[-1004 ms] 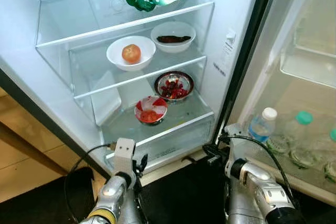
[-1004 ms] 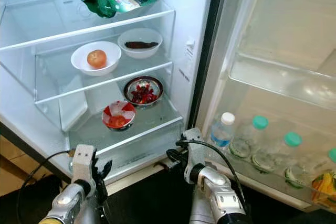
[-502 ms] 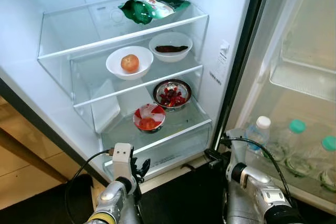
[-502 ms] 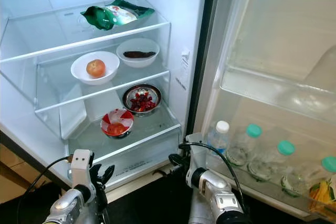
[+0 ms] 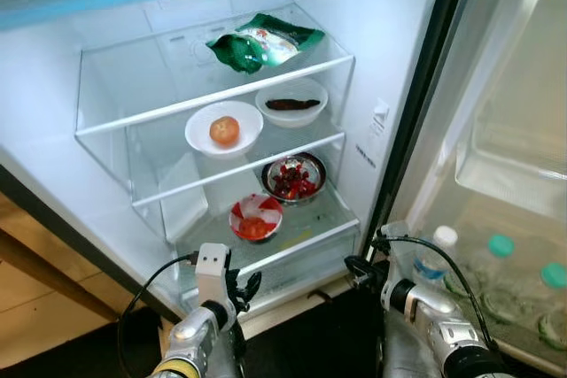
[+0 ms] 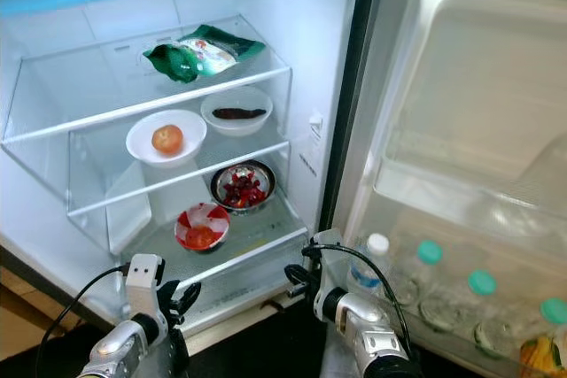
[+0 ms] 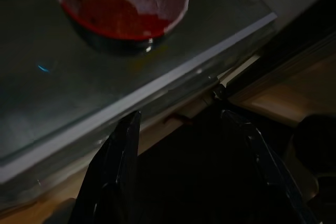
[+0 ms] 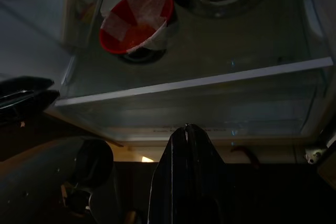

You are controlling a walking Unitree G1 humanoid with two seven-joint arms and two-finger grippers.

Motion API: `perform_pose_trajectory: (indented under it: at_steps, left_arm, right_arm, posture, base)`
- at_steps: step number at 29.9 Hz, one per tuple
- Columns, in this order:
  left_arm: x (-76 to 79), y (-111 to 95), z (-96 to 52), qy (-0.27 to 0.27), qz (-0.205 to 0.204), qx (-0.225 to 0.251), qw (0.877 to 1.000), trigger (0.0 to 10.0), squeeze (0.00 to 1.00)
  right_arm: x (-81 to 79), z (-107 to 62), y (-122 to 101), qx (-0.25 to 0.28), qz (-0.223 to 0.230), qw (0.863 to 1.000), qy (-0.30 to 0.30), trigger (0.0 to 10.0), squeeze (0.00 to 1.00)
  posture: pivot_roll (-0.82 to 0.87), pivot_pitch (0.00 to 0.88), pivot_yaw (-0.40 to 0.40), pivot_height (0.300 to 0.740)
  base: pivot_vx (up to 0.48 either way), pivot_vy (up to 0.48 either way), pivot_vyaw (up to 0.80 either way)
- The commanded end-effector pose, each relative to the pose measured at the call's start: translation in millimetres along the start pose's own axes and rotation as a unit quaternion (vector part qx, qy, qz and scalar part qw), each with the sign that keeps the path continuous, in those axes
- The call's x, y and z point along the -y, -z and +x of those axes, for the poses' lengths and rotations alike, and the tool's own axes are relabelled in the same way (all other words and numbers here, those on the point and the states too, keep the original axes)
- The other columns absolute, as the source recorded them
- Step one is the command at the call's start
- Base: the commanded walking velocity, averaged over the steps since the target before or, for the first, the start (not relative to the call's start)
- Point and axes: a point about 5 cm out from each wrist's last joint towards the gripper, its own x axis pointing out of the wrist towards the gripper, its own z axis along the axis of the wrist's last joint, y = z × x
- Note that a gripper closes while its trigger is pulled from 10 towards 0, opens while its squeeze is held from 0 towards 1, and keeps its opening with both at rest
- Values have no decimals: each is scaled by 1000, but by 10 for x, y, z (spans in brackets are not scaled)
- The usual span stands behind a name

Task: Restocking fridge

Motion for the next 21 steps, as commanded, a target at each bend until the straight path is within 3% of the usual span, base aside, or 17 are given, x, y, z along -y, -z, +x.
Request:
perform_pose_trajectory:
  at_steps: [1, 21]
  left_arm:
    - [11, 121, -35, -5, -10, -26, 1000, 10000, 0]
    - [45, 286, -100, 10, -10, -62, 998, 10000, 0]
  right_arm:
    - [-3, 1, 34, -4, -1, 1000, 5, 10000, 0]
    - [45, -45, 174, -19, 11, 1000, 20, 10000, 0]
  posture:
    - [-13, 48, 40, 588]
    - [-11, 43, 36, 598]
  base:
    - [0, 0, 0]
    - [0, 0, 0]
